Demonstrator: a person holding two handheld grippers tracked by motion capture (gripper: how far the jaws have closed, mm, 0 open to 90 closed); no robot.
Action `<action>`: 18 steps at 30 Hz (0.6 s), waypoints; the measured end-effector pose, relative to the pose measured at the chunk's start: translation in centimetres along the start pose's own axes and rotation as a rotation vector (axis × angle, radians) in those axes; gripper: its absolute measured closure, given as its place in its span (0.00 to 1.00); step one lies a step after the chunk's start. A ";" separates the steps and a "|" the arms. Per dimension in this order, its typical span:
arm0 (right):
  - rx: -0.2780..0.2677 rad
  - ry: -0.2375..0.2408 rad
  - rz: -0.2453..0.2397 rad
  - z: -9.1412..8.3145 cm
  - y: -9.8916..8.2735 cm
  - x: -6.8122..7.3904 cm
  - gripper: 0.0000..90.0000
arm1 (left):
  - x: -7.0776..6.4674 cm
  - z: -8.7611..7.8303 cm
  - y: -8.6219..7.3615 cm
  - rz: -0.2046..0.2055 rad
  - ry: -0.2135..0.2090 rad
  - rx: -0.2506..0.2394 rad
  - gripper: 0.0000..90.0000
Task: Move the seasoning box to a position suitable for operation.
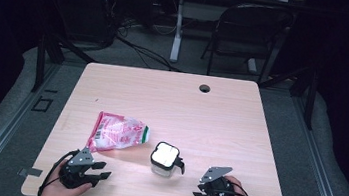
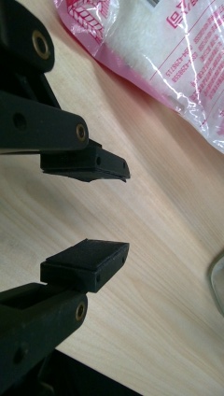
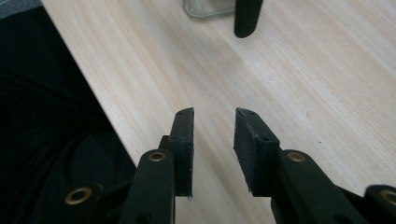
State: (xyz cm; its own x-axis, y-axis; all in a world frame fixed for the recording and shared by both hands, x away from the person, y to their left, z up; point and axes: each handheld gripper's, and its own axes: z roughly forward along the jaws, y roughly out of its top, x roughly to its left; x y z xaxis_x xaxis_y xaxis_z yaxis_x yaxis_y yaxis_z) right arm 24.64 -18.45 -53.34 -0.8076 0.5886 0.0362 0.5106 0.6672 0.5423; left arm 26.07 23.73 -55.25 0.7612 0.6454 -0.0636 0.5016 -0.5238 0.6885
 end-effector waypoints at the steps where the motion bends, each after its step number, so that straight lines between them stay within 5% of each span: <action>1: -0.001 -0.006 0.010 0.0 -0.1 0.0 0.77 | 0.0 0.1 0.0 0.002 -0.001 0.000 0.65; 11: -0.101 -0.065 0.082 0.9 1.0 0.1 0.75 | -0.4 0.1 0.2 0.021 0.014 -0.002 0.68; 18: -0.157 -0.092 0.100 1.0 2.0 0.2 0.73 | -0.8 -0.4 0.1 0.000 0.015 -0.018 0.73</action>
State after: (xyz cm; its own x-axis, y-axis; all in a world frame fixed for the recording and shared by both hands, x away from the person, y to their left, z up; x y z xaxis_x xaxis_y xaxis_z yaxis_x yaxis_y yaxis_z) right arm 25.83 -16.56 -53.08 -0.7210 0.6926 0.0235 0.5292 0.5283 0.6639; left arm 25.40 23.36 -54.83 0.7547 0.6539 -0.0526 0.4941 -0.5139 0.7013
